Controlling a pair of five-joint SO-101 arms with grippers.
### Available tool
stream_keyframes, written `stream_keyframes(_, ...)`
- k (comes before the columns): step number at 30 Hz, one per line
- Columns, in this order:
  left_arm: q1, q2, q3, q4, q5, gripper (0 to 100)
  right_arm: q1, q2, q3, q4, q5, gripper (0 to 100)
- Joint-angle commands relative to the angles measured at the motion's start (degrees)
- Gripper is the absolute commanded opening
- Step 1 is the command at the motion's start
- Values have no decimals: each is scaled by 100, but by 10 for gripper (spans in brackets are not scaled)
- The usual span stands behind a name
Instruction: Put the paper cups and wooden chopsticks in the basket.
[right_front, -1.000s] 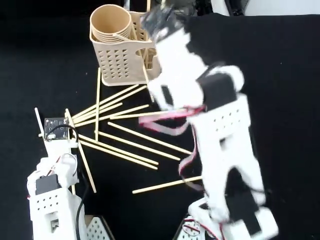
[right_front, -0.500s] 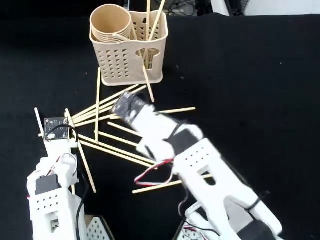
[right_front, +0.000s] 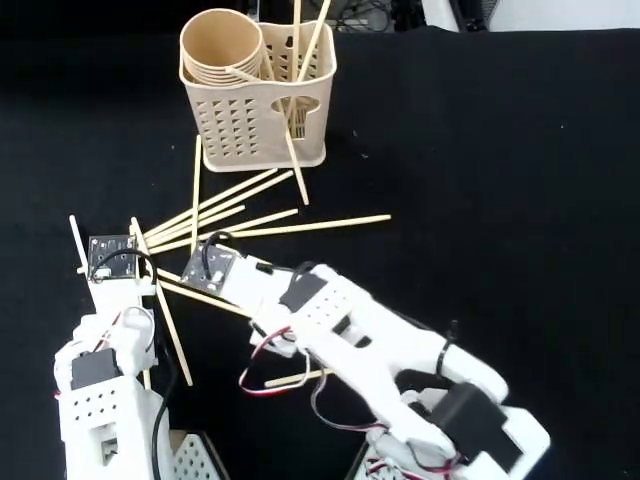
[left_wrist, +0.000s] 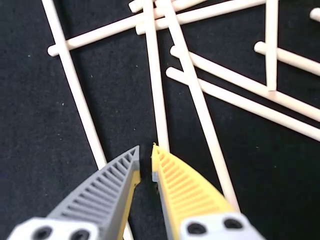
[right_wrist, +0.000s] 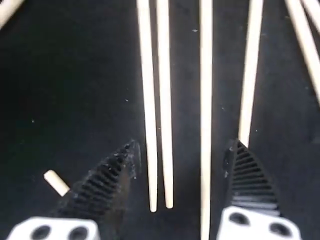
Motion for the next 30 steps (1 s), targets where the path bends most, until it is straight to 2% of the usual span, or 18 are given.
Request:
stream_keyframes(1, -48, -53, -22, -70, -35, 61, -97, 198, -136, -202, 53, 286)
stream_keyframes(5, -48, -53, -22, -70, -35, 61, 70, 620, -356, -352, 18, 286)
stream_keyframes(11, -48, -53, -22, -70, -35, 61, 589, 1815, -1648, 598, 53, 277)
stream_keyframes(13, -48, -53, -22, -70, -35, 61, 501, 2176, -1974, 870, 176, 226)
stream_keyframes(17, -48, -53, -22, -70, -35, 61, 352, 2369, -2167, 1108, 536, 53)
stream_keyframes(19, -48, -53, -22, -70, -35, 61, 369, 2369, -2167, 1108, 519, 10)
stream_keyframes(26, -48, -53, -22, -70, -35, 61, 404, 2325, -2158, 1108, 334, 12)
stream_keyframes(30, -48, -53, -22, -70, -35, 61, 668, 1596, -1868, 1099, 281, 12)
